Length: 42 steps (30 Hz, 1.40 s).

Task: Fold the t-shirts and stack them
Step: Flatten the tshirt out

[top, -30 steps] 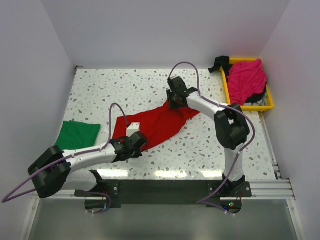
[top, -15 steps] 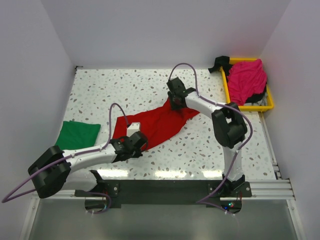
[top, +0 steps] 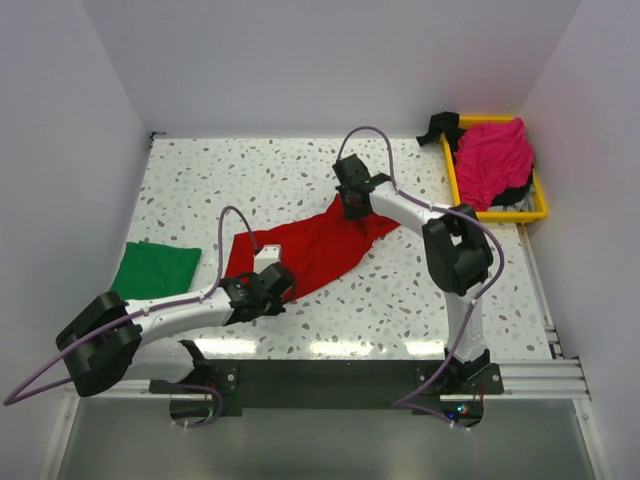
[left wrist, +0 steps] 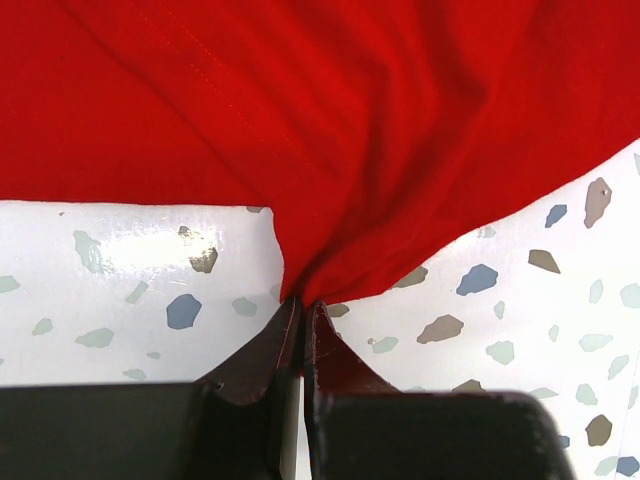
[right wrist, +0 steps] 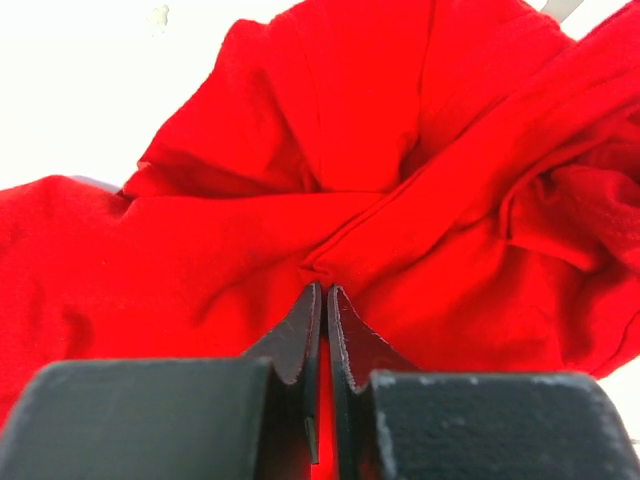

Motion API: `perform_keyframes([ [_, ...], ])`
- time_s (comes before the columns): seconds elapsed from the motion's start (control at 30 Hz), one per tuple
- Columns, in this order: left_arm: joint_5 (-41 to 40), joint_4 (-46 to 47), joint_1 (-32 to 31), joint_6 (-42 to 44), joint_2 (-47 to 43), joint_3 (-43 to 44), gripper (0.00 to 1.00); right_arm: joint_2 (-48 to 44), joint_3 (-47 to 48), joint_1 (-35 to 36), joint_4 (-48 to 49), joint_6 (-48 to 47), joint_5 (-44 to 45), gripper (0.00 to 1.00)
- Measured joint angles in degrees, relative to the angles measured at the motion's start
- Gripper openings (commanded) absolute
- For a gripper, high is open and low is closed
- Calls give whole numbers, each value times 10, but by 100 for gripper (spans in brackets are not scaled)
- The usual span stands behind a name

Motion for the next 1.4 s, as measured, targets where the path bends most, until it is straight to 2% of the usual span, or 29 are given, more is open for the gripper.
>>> perform_keyframes([
  [0.17, 0, -3, 0, 2, 0, 6, 0, -35, -23, -2, -6, 9, 5, 0],
  [0.33, 0, -8, 7, 6, -11, 18, 0, -172, -114, -13, 3, 39, 14, 1],
  [0.6, 6, -12, 27, 28, -50, 45, 0, -421, -326, -21, 28, 118, 31, 0],
  [0.83, 15, -43, 74, 49, -92, 77, 0, -599, -535, -21, 18, 234, 15, 1],
  [0.93, 19, -54, 109, 52, -120, 79, 0, -654, -588, -21, 17, 275, -11, 21],
  [1.0, 21, -61, 130, 53, -137, 79, 0, -670, -603, -21, 15, 288, -24, 34],
  [1.13, 25, -70, 152, 57, -153, 79, 0, -667, -602, -21, 18, 290, -49, 44],
  [1.23, 35, -73, 154, 57, -150, 79, 0, -637, -576, -21, 23, 278, -63, 46],
  [1.4, 47, -73, 154, 57, -149, 79, 0, -528, -492, -19, 57, 251, -77, 49],
])
